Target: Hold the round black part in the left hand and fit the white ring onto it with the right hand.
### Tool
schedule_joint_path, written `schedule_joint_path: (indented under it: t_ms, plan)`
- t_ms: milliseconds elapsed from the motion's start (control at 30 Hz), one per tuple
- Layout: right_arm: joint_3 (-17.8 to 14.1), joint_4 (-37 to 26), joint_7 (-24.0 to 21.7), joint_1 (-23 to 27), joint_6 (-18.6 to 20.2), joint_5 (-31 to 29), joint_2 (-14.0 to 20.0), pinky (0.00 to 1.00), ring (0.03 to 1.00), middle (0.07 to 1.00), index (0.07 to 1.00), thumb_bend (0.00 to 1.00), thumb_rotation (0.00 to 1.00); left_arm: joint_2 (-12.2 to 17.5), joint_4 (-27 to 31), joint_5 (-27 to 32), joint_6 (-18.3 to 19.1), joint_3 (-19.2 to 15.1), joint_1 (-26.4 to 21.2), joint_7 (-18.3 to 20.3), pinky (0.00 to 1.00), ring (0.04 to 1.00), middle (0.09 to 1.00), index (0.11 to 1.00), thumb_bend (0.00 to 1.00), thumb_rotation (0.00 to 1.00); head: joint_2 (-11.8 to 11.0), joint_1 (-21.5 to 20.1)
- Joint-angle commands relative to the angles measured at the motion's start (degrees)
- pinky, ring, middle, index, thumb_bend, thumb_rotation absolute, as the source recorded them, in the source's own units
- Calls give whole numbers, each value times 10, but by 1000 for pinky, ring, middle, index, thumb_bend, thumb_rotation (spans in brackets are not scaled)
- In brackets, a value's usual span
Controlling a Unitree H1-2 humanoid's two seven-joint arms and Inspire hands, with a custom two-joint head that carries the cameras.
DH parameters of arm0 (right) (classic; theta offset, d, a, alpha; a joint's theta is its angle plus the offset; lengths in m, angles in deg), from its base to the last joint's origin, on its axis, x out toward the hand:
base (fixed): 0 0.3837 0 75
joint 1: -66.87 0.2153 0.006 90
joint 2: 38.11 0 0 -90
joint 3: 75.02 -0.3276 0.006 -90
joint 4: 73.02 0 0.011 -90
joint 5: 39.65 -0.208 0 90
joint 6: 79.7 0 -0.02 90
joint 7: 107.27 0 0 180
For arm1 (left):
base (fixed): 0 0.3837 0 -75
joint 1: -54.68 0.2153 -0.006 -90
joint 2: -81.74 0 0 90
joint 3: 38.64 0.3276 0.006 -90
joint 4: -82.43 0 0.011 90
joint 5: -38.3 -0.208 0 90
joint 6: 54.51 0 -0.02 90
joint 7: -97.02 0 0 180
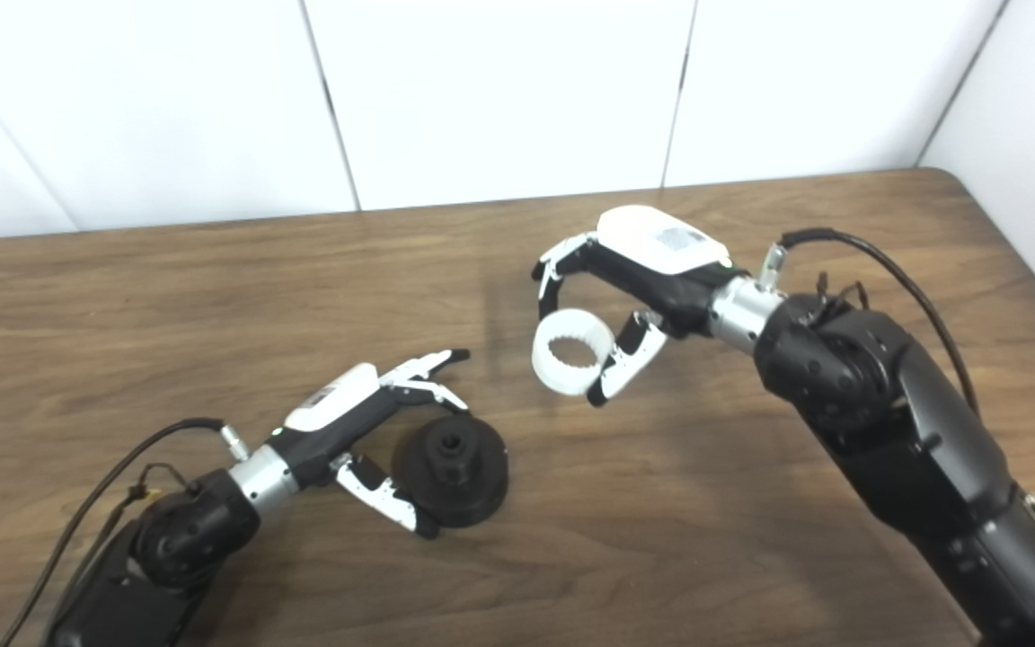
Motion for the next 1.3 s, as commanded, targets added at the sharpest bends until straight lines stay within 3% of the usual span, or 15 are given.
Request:
schedule_joint_path:
  t_ms: [0,667,833,1267]
  plan:
    - [-5,-27,-2,15,-17,-8,1,772,837,798,479,522,143,-3,-15,-28,36,19,7,21,953,1000,1000,485,522,72,2,7]
    - [30,-38,-15,-6,-6,5,-77,789,854,809,479,521,145,-13,-14,-26,57,23,5,26,932,1000,1000,485,523,70,11,28]
    - [37,-32,-12,-7,-8,14,-93,790,852,805,479,521,143,-10,-14,-20,53,24,4,30,943,1000,1000,485,523,71,10,4]
    - [40,10,-1,1,-15,27,-116,793,851,810,480,520,144,-8,-5,-19,58,24,8,28,944,1000,1000,485,523,70,14,12]
